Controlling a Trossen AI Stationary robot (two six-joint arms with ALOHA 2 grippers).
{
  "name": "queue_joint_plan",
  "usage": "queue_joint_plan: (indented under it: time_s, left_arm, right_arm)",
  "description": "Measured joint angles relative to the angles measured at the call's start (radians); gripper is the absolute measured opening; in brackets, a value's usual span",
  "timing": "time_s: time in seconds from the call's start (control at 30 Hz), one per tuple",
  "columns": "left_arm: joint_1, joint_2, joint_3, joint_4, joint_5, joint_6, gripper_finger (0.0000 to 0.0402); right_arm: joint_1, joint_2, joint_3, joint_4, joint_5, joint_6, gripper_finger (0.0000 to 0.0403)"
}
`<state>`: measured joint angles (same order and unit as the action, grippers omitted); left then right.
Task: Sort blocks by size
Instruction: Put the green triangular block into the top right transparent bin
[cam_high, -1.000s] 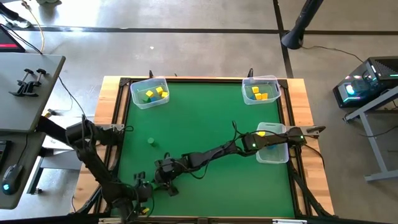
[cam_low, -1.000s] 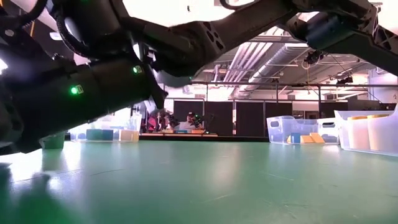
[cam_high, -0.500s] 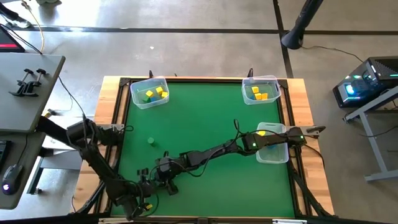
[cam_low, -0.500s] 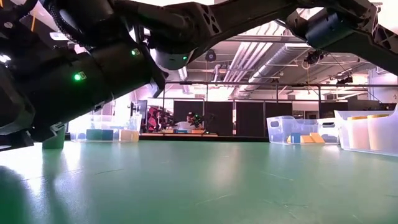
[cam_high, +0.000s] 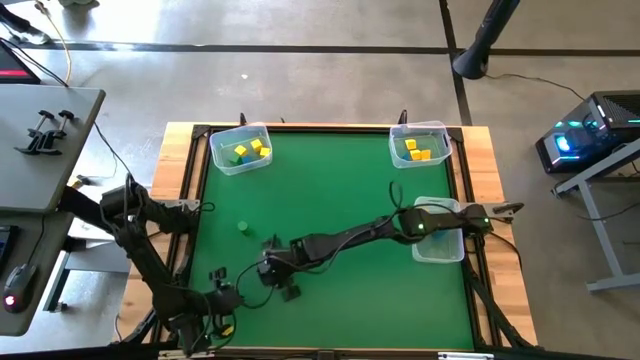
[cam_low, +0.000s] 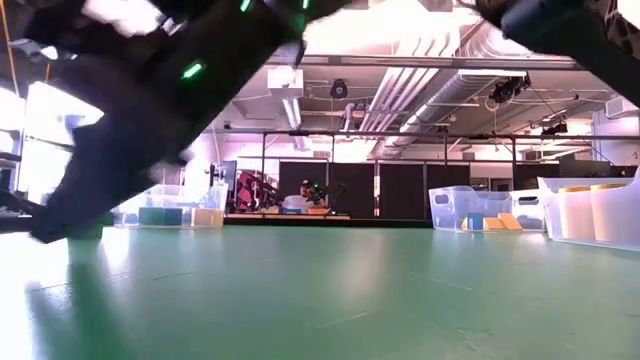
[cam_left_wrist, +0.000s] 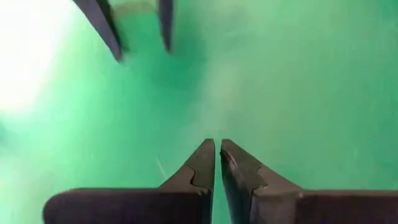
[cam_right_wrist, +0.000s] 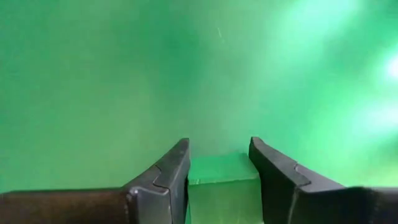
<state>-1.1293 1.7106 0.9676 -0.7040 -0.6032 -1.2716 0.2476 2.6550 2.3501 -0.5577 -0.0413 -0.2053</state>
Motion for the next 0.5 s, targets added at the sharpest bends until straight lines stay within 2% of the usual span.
queue_joint_plan:
  time_s: [0.1,0.27,0.5]
  left_arm:
    - [0.002,0.007,0.000,0.022,-0.106,0.018,0.0013]
    - [0.022,0.024,0.001,0.090,-0.326,0.130,0.0013]
    - [0.099,0.033,0.001,0.168,-0.372,0.325,0.0014]
  right_arm:
    - [-0.020,-0.072,-0.002,-0.214,0.037,-0.066,0.0132]
    - [-0.106,-0.147,-0.003,-0.559,0.106,-0.059,0.0132]
    - [-0.245,-0.288,0.000,-0.829,0.109,-0.049,0.0132]
